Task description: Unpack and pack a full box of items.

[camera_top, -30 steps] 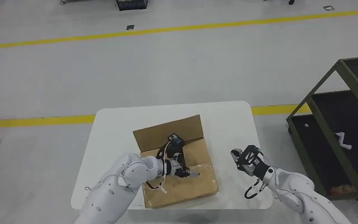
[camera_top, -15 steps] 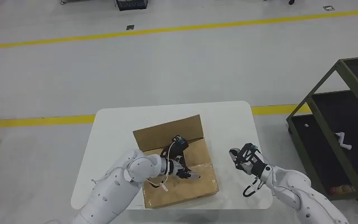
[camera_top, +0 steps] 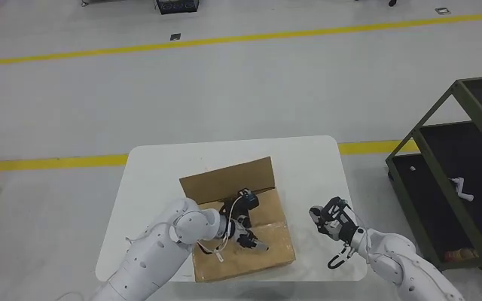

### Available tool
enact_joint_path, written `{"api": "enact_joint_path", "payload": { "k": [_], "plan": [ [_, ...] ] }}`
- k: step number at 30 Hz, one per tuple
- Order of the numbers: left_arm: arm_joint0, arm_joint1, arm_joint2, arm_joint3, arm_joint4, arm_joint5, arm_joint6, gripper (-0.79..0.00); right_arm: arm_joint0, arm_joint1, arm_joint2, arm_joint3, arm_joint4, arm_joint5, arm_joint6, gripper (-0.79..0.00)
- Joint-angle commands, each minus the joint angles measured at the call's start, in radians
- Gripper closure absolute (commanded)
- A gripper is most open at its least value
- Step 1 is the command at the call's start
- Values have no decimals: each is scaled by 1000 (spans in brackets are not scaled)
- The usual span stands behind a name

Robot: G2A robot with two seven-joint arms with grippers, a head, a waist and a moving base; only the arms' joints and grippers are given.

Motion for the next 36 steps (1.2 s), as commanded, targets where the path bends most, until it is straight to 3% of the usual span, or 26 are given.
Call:
{"api": "enact_joint_path", "payload": {
  "k": [1, 2, 3, 5, 7, 26, 36],
  "plan": [
    [-4, 0, 3, 1, -2, -4, 2, -785, -1, -2, 0, 0, 0, 2, 2, 0],
    [-7, 0, 5, 2, -2, -7, 3, -785, -2, -3, 0, 1, 0, 2, 4, 0],
    [-8, 0, 5, 3, -4, -9, 4, -711, -2, -5, 0, 2, 1, 4, 5, 0],
    [-11, 1, 4, 4, -5, -13, 2, -237, -2, -7, -1, 3, 1, 5, 6, 0],
    [-13, 2, 3, 5, -7, -18, 4, 0, -1, -10, -2, 5, 1, 5, 7, 0],
    [-26, 12, 13, 9, 3, -50, 0, 0, 20, -31, 3, 26, 4, -18, 13, 0],
    [-18, 28, -25, -54, -6, -51, 0, 0, 14, -36, 25, 43, 56, -84, -5, 0]
  ]
}}
